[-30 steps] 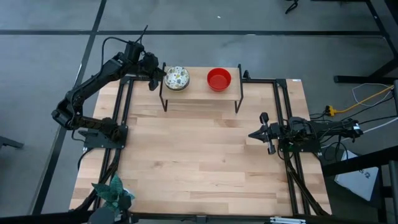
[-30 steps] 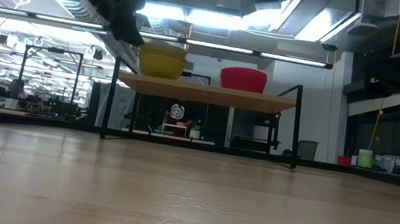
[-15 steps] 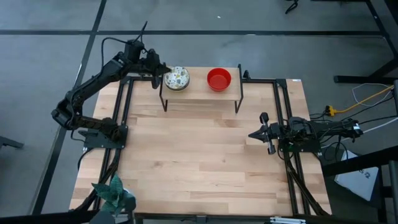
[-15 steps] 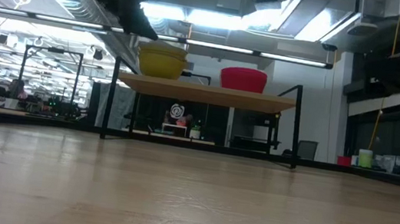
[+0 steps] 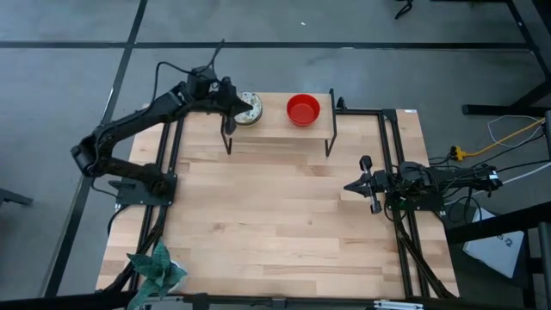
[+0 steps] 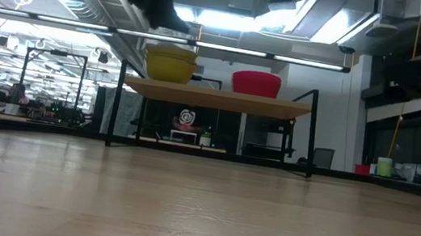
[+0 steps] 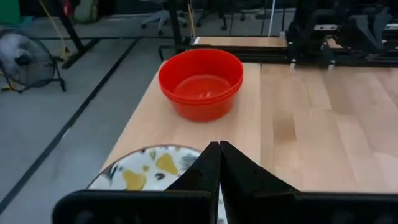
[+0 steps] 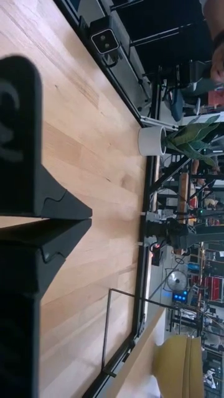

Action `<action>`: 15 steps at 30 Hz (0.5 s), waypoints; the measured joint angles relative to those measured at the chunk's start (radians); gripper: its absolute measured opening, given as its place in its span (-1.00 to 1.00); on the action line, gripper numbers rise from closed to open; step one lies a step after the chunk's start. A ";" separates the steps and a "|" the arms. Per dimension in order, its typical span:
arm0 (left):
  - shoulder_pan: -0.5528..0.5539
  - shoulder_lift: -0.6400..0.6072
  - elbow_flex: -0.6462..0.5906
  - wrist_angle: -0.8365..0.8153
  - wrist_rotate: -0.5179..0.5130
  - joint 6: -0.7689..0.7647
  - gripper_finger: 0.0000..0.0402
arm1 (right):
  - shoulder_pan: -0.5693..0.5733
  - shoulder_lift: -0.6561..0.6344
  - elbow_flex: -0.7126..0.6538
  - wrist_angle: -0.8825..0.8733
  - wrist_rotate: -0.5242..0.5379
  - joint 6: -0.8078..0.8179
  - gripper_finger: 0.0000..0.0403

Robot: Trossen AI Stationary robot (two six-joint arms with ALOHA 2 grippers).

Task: Pick & Place Mini bowls
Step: Stack the white patterned bowl on top of the white patterned bowl on the shelf

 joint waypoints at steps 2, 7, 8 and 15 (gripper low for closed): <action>-0.011 0.006 0.000 0.020 -0.023 -0.015 -0.99 | 0.000 0.000 0.000 0.000 0.000 0.000 -0.97; -0.013 0.050 0.000 0.127 -0.032 -0.065 -0.99 | 0.000 0.000 0.000 0.000 0.000 -0.001 -0.97; -0.013 0.062 0.000 0.154 -0.031 -0.071 -0.99 | 0.000 0.000 0.000 0.000 0.000 -0.003 -0.97; -0.013 0.154 0.000 0.223 -0.029 -0.080 -0.99 | 0.000 0.000 0.000 0.002 0.010 -0.006 -0.97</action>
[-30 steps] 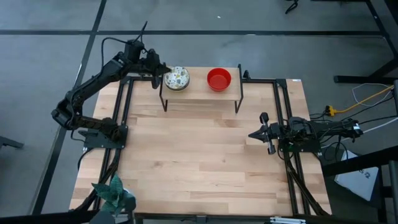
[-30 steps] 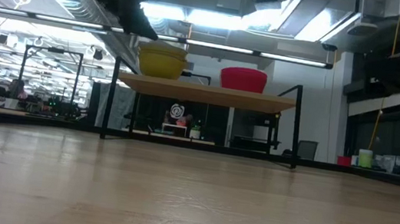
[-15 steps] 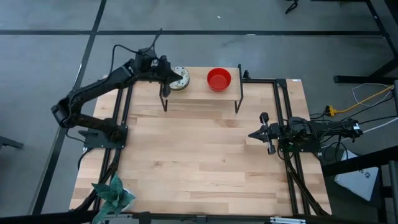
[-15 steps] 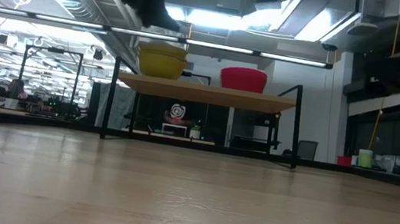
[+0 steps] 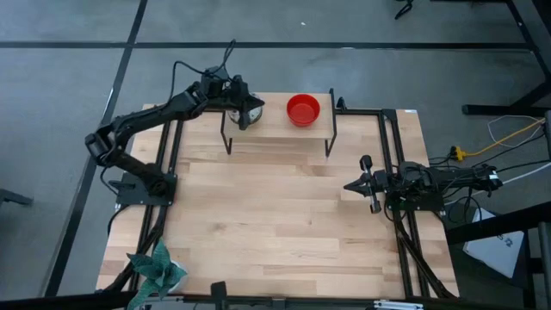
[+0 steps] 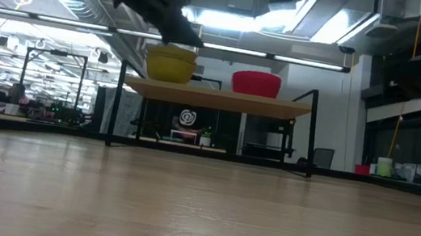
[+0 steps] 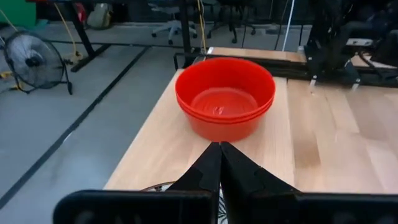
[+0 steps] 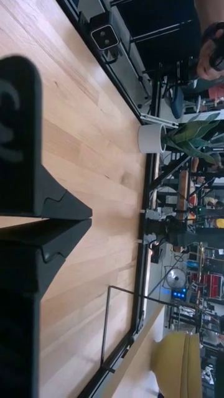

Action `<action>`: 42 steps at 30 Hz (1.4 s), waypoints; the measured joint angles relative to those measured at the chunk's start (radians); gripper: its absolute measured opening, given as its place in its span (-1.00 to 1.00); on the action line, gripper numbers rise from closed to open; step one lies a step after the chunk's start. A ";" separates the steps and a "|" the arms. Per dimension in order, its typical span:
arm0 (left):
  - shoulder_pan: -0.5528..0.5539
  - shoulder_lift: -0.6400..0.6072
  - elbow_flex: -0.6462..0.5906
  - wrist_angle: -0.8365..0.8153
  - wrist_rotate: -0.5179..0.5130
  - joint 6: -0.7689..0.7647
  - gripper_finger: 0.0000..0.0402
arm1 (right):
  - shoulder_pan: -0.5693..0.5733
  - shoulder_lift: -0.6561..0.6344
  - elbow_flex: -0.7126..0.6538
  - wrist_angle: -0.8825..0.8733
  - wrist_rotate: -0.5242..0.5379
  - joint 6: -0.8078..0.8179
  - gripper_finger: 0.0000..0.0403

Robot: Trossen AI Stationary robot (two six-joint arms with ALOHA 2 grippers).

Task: Pick & Place Mini bowls
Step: Stack the white patterned bowl on top of the white patterned bowl on the shelf, then return to Home Position

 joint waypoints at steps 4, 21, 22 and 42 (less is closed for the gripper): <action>0.000 0.037 -0.001 0.007 0.000 0.017 -0.99 | 0.000 0.000 0.000 0.000 0.000 -0.003 -0.97; 0.016 0.037 0.000 0.000 -0.005 0.021 -0.99 | 0.000 0.000 0.000 0.000 0.000 -0.003 -0.97; 0.016 0.037 0.000 -0.003 -0.005 0.021 -0.99 | 0.000 0.000 0.000 0.000 0.000 -0.003 -0.97; 0.013 0.016 0.000 0.001 0.000 0.020 -0.99 | 0.000 0.000 0.000 0.000 0.000 -0.003 -0.97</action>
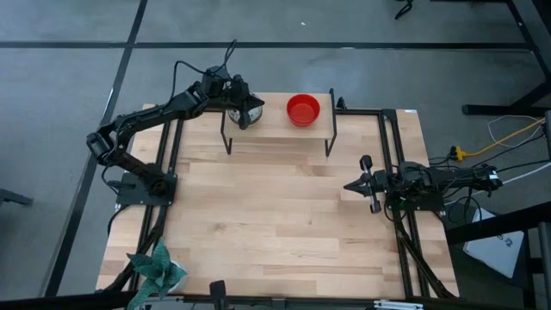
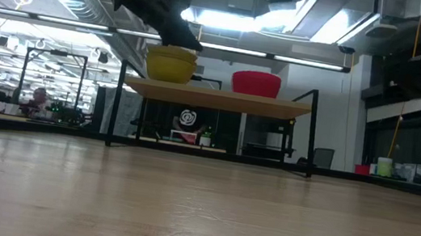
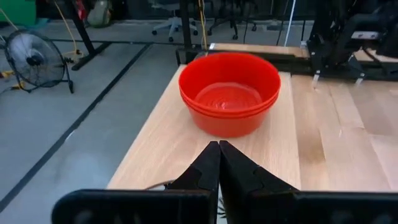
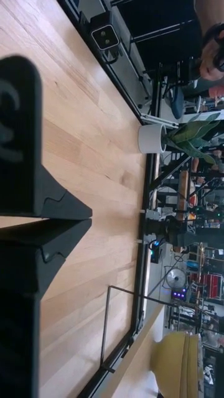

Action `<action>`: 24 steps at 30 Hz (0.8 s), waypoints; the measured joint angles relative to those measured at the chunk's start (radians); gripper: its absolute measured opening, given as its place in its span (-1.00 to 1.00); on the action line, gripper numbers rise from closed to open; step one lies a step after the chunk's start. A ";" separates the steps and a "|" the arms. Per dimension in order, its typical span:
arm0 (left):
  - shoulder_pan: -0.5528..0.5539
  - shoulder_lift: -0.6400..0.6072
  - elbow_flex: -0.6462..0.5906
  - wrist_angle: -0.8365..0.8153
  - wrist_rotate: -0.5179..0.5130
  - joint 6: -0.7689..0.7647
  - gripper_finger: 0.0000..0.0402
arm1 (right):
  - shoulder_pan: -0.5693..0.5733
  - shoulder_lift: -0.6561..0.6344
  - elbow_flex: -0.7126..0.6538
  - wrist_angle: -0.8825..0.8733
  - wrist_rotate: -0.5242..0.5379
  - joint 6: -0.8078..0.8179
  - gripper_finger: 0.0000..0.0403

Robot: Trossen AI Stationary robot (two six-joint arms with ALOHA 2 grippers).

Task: Pick & Place Mini bowls
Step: Return to Home Position

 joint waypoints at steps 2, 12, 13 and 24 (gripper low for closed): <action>-0.009 -0.018 0.000 0.000 0.000 -0.003 -0.99 | 0.000 0.000 0.000 0.000 0.000 0.000 -0.97; -0.141 -0.142 0.000 -0.097 -0.036 -0.015 -0.99 | 0.000 0.000 0.000 0.000 0.000 0.008 -0.97; -0.162 -0.153 0.000 -0.117 -0.058 -0.017 -0.99 | 0.000 0.000 0.000 0.000 0.000 0.008 -0.97; -0.360 -0.313 -0.167 -0.062 -0.258 -0.110 -0.99 | 0.000 0.000 0.000 0.000 0.000 0.030 -0.97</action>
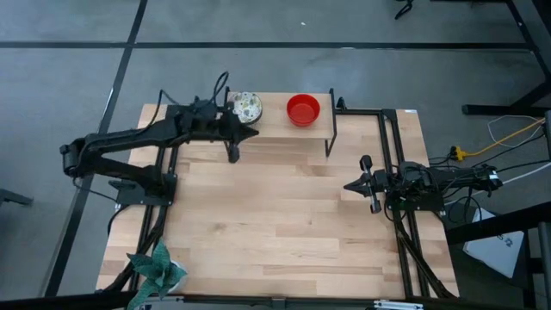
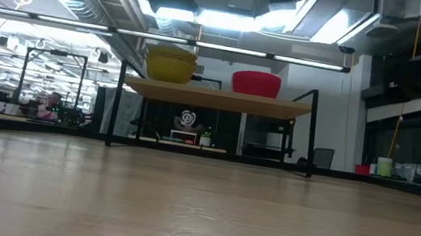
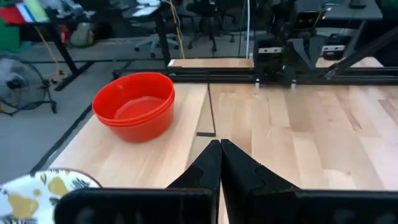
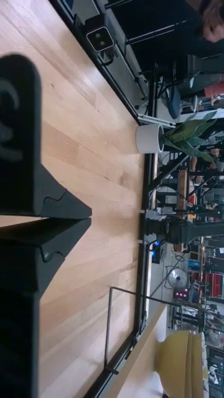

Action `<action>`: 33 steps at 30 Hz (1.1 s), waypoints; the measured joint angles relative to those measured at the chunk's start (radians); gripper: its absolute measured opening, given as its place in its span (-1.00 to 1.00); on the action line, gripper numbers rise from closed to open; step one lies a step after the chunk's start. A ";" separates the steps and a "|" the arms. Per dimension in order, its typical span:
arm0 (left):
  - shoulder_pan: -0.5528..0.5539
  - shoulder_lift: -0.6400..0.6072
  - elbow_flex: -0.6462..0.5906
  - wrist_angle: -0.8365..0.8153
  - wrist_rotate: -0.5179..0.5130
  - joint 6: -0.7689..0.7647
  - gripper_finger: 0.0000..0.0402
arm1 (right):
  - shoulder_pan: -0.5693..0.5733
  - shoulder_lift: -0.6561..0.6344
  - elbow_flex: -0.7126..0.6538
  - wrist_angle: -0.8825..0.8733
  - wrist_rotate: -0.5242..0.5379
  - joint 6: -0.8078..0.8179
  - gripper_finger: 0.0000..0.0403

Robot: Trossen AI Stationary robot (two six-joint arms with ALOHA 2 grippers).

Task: Pick & Place Mini bowls
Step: Return to Home Position

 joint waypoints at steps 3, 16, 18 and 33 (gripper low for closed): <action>-0.057 -0.065 -0.064 0.020 -0.098 -0.027 -0.99 | 0.000 0.000 0.000 0.000 0.000 0.001 -0.97; -0.151 -0.166 -0.180 0.245 -0.459 -0.047 -0.99 | 0.000 0.000 0.000 0.000 0.008 -0.011 -0.97; -0.150 -0.155 -0.180 0.271 -0.541 -0.053 -0.99 | 0.000 0.000 0.000 0.001 0.008 -0.019 -0.97; -0.128 0.019 -0.179 0.425 -0.794 -0.073 -0.99 | 0.000 0.000 0.000 0.008 0.053 -0.031 -0.97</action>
